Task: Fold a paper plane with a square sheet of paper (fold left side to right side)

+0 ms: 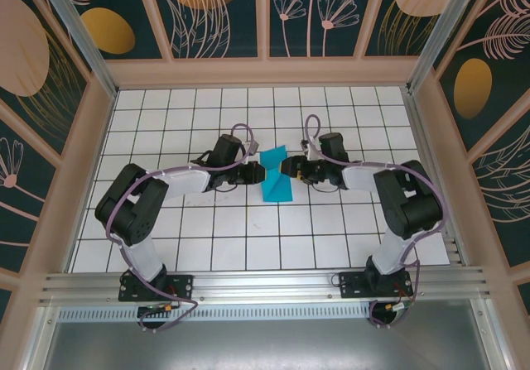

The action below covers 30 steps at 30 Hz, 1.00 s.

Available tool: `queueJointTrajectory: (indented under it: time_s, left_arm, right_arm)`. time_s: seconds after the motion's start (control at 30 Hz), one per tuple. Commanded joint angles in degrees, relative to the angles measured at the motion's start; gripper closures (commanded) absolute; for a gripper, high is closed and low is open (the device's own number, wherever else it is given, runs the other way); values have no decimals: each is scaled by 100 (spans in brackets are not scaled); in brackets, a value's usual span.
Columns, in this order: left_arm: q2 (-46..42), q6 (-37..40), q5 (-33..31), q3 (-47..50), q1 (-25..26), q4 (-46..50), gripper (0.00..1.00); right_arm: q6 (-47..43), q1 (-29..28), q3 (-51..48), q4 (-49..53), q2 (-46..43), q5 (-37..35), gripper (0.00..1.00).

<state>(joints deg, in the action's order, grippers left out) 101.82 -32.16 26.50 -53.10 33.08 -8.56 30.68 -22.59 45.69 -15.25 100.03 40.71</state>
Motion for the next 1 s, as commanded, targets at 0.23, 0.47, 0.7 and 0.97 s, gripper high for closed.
queueJointTrajectory:
  time_s: [0.23, 0.47, 0.7, 0.97]
  left_arm:
    - [-251, 130, -529, 51, 10, 228, 68]
    - [-1288, 123, -1344, 373, -63, 457, 34]
    - [-2166, -187, -1411, 792, -109, 301, 17]
    - [-3037, -809, -1077, 933, -117, -147, 2]
  right_arm:
    - [109, -305, 543, -486, 667, 249, 58]
    - [83, -369, 637, -473, 737, 173, 73]
    - [44, -340, 667, -324, 296, 11, 92]
    - [632, 90, 548, -879, -929, 682, 96]
